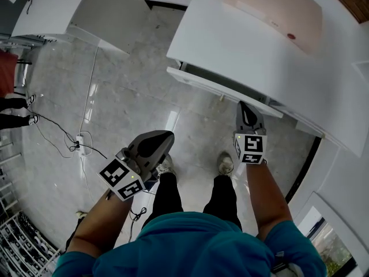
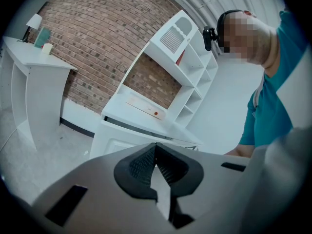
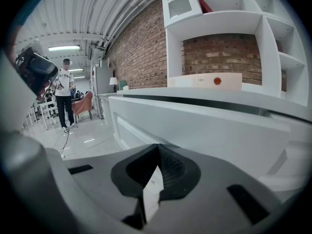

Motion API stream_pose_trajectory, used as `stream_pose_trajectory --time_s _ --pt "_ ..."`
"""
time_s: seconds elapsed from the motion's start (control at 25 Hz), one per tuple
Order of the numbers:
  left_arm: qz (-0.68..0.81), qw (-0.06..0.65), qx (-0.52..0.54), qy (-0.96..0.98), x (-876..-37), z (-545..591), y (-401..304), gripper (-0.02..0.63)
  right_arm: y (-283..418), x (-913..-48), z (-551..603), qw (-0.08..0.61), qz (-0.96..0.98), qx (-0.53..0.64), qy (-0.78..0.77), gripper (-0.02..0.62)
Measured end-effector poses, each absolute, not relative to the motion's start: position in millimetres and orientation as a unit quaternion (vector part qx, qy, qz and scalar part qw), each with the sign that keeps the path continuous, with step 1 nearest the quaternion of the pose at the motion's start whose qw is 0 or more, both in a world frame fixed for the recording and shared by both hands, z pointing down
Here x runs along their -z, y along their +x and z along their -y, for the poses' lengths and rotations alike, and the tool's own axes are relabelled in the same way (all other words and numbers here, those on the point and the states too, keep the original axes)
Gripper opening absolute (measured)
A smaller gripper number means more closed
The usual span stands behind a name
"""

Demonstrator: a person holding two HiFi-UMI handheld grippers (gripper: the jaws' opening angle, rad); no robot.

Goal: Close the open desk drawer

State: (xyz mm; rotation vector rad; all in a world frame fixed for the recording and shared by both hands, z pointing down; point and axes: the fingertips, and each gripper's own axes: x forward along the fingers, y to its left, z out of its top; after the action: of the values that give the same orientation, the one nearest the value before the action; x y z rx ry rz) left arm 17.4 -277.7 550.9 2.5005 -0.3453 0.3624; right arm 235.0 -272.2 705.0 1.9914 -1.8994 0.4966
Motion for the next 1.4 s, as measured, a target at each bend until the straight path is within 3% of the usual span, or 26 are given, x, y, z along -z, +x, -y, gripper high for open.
stream_pose_trajectory --time_s 0.96,1.4 --pt "0.159 0.294 -0.131 0.933 -543 288 -8 0.006 265 -705 307 0.124 0.65 -0.215 0.718 0.02" --pt "0.167 0.285 -0.126 0.935 -529 279 -24 0.008 254 -710 306 0.168 0.659 -0.21 0.702 0.021"
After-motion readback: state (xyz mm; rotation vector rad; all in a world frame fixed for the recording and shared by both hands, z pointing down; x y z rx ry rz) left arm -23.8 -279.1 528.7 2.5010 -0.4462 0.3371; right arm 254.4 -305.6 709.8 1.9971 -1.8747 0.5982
